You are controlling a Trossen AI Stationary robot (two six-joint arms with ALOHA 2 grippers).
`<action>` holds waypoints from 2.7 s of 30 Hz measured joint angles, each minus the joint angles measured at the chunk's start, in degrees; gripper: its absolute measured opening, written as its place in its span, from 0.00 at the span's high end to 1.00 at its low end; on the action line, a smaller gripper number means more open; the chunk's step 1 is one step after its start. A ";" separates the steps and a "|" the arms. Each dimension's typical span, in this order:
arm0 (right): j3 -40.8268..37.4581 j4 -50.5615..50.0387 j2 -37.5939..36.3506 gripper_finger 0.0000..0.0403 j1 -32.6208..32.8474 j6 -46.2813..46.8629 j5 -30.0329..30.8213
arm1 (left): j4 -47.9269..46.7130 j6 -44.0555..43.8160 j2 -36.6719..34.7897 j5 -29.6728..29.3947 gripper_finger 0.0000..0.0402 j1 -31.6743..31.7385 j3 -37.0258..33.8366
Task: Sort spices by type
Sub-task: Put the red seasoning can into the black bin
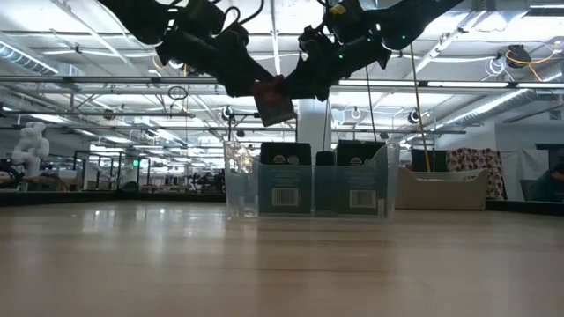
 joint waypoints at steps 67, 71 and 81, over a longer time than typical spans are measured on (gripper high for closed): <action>0.00 -1.05 0.00 0.61 0.26 -0.48 0.17 | 0.52 3.07 -0.04 -7.38 0.36 -0.07 -0.02; 0.00 -1.05 0.00 0.61 0.26 -0.46 0.17 | 0.52 3.07 -0.04 -7.48 0.36 -0.07 -0.02; 0.00 -0.96 0.00 0.56 0.35 0.35 2.30 | 0.68 2.89 -0.04 -8.09 0.36 0.00 -0.02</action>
